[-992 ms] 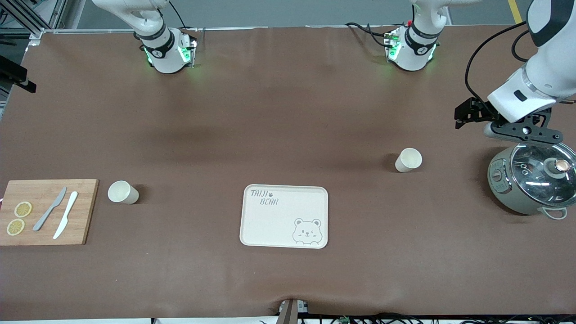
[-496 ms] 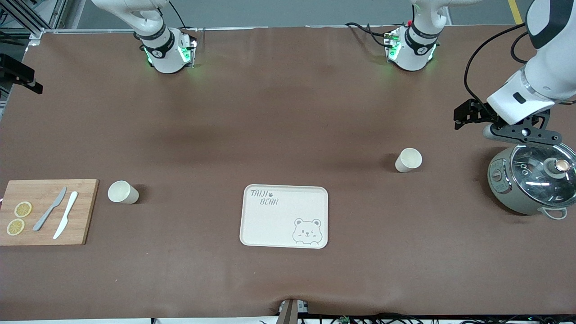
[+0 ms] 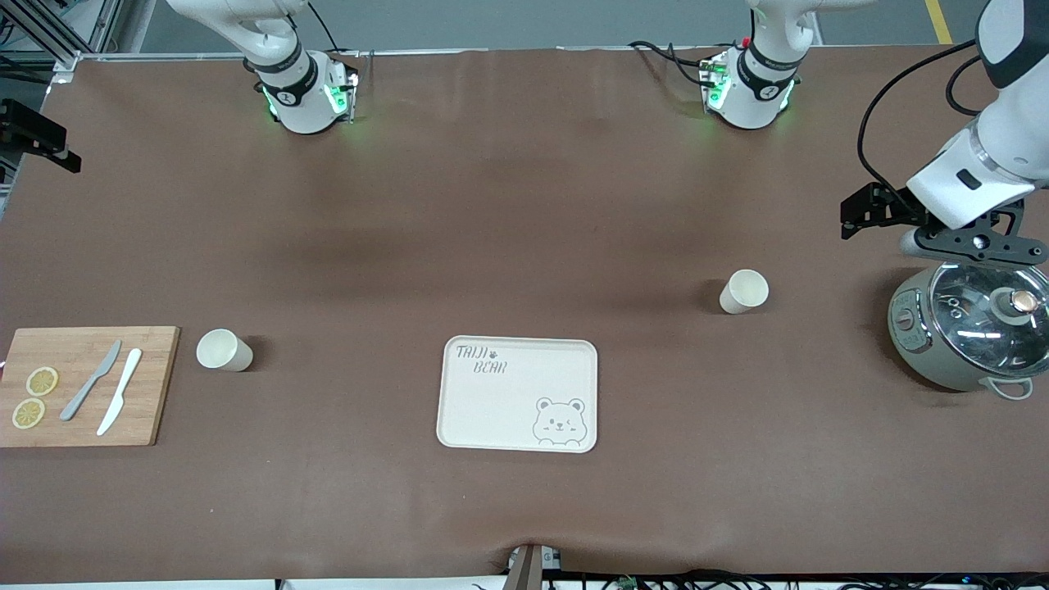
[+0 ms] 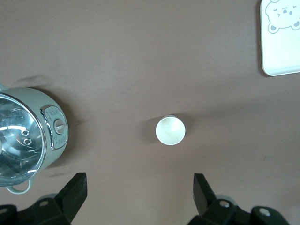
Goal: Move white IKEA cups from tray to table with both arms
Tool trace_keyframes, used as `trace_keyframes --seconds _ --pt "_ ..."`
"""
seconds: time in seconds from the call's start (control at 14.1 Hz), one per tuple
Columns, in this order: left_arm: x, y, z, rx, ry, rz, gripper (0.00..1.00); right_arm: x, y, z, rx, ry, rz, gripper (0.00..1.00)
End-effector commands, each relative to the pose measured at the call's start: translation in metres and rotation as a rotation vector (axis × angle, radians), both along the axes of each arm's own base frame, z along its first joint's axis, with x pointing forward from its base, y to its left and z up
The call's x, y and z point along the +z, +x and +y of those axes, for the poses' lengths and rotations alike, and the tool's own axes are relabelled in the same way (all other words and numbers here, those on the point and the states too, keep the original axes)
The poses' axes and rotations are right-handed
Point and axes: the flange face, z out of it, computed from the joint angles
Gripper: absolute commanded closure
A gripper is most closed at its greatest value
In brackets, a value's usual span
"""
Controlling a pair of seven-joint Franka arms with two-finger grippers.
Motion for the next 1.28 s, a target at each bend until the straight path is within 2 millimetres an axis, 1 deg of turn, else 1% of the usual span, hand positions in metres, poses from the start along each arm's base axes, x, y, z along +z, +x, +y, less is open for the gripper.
trace_keyframes --seconds 0.0,0.07,0.28,0.35,0.5,0.99,1.2 --pt "0.007 0.005 -0.001 0.009 -0.008 0.003 0.0 0.003 -0.003 0.008 0.019 -0.021 -0.011 0.0" --pt "0.007 0.004 -0.003 0.008 -0.008 0.003 0.0 0.003 -0.002 0.012 0.025 -0.023 -0.011 0.0" --pt "0.007 0.005 -0.001 0.016 -0.008 0.003 0.0 0.003 -0.002 0.007 0.016 -0.024 -0.013 0.0" --pt "0.007 0.005 -0.001 0.017 -0.008 0.003 0.0 0.002 -0.002 0.008 0.017 -0.024 -0.011 0.0" --pt "0.001 0.009 -0.001 0.019 -0.011 0.013 0.0 0.003 -0.002 0.009 0.019 -0.024 -0.016 0.0" --pt "-0.001 0.009 -0.001 0.021 -0.011 0.016 0.0 0.003 0.002 0.018 0.032 -0.026 -0.034 0.0" --pt "-0.001 0.009 -0.003 0.019 -0.011 0.016 0.0 0.003 0.002 0.017 -0.021 -0.023 -0.031 0.0"
